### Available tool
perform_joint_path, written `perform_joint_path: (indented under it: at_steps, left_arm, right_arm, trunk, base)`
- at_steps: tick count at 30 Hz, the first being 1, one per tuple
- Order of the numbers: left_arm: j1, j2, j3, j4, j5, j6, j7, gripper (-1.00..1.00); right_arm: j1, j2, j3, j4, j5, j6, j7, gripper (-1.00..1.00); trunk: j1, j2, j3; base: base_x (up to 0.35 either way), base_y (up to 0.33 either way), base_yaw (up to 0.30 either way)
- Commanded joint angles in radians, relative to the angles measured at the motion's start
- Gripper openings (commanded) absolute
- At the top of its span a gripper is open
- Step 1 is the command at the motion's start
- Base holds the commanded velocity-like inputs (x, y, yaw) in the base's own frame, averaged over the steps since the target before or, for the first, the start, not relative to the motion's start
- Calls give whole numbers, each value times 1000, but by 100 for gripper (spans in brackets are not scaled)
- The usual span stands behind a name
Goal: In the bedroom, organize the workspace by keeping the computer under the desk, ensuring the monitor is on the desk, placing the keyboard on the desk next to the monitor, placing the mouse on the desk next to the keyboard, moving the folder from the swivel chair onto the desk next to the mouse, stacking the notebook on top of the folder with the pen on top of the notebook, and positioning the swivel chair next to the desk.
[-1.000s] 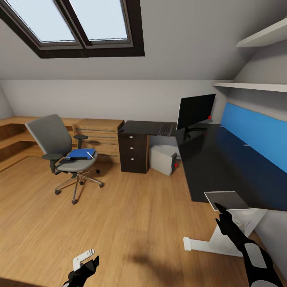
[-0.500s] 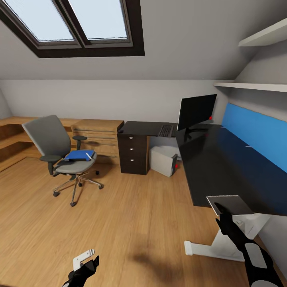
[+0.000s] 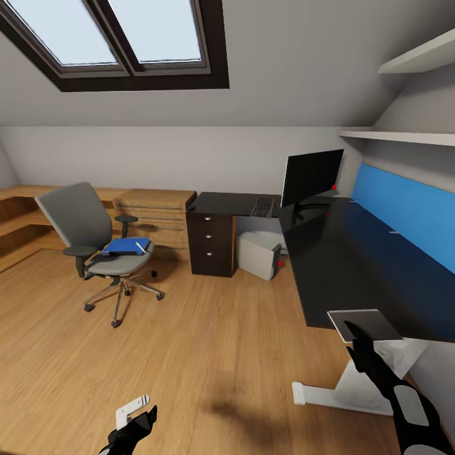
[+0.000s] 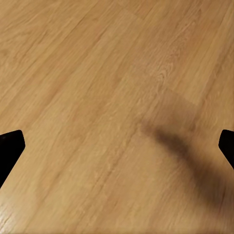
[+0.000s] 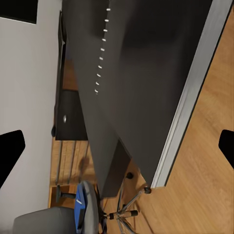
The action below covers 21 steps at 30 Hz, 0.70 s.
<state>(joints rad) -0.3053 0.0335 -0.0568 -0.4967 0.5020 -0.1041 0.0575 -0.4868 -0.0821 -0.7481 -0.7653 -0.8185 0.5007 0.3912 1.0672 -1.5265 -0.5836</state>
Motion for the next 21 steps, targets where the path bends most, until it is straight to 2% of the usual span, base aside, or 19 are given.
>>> perform_joint_path:
  at_steps: [1, 17, 21]
  left_arm:
    - [-1, 1, -6, 0, 6, -4, 6, 100]
    - [-1, 1, -4, 0, 6, -2, 10, 100]
    - [-1, 1, -3, 0, 7, -2, 10, 100]
  right_arm:
    - [-1, -1, -5, 0, -5, 9, 1, 100]
    - [-1, -21, -20, 2, -7, 9, -2, 100]
    - [-2, -25, -21, 7, -7, 9, -2, 100]
  trunk:
    - [0, 0, -1]
    - [0, 0, -1]
    - [15, -28, -13]
  base:
    - [0, 0, 0]
    - [0, 0, 0]
    - [0, 0, 0]
